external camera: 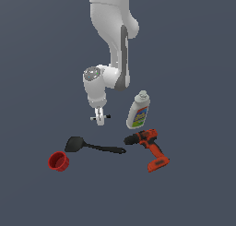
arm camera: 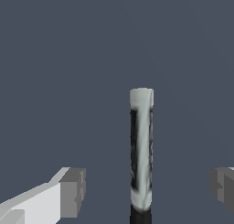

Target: Pick up a designated object from a clutter of objects.

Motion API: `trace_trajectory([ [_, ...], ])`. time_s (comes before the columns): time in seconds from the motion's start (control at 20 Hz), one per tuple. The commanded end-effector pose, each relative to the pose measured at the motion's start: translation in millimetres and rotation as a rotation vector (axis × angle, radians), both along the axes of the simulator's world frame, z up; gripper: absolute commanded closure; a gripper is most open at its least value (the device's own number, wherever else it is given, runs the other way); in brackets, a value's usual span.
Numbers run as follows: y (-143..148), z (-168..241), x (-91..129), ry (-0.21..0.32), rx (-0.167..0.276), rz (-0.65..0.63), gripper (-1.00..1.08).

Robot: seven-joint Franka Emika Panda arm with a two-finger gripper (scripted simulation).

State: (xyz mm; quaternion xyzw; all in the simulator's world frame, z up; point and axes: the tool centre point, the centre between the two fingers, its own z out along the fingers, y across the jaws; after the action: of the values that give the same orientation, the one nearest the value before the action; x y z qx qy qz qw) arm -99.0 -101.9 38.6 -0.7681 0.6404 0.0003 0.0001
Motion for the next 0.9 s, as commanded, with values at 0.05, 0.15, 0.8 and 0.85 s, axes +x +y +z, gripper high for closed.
trace_trajectory([
  [0.05,0.1,-15.1,-0.6,0.000,0.000,-0.002,-0.92],
  [0.15,0.0,-21.4,-0.6,0.000,0.000,-0.003,-0.92],
  [0.8,-0.3,-28.9,0.0,0.000,0.000,-0.003,1.08],
  [0.85,-0.3,-28.9,0.0,0.000,0.000,-0.003,1.08],
])
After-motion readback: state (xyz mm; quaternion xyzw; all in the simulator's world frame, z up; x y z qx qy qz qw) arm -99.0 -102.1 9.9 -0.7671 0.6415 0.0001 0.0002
